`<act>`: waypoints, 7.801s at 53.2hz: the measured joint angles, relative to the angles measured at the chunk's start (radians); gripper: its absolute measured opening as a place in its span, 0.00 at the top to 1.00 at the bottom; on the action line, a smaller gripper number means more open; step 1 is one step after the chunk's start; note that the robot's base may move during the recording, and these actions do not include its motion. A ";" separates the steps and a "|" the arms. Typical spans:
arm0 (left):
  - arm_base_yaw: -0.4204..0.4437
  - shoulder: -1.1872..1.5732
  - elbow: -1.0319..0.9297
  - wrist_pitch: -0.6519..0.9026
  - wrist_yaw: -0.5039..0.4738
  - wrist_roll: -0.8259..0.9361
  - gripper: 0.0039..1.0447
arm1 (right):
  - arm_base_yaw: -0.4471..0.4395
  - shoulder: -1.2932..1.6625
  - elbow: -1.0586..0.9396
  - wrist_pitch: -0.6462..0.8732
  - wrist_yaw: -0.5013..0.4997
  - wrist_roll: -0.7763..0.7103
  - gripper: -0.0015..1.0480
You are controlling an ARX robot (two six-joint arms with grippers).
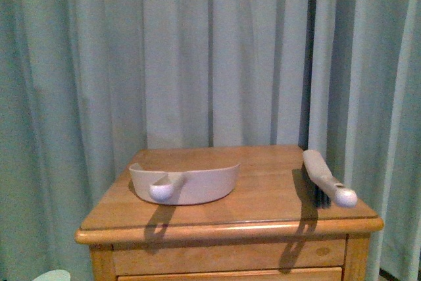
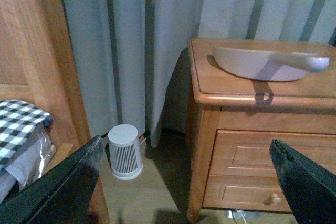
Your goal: Clean up trash
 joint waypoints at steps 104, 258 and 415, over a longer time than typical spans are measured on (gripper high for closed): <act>-0.448 2.074 1.686 -0.468 -0.207 -0.008 0.07 | 0.000 0.000 0.000 0.000 0.001 0.000 0.07; -0.055 0.641 0.474 0.206 -0.019 0.240 0.74 | 0.000 0.000 0.000 0.000 0.001 0.000 0.07; 0.178 0.240 0.299 -0.121 0.226 0.149 0.74 | 0.372 1.989 1.462 -0.381 0.174 0.681 0.80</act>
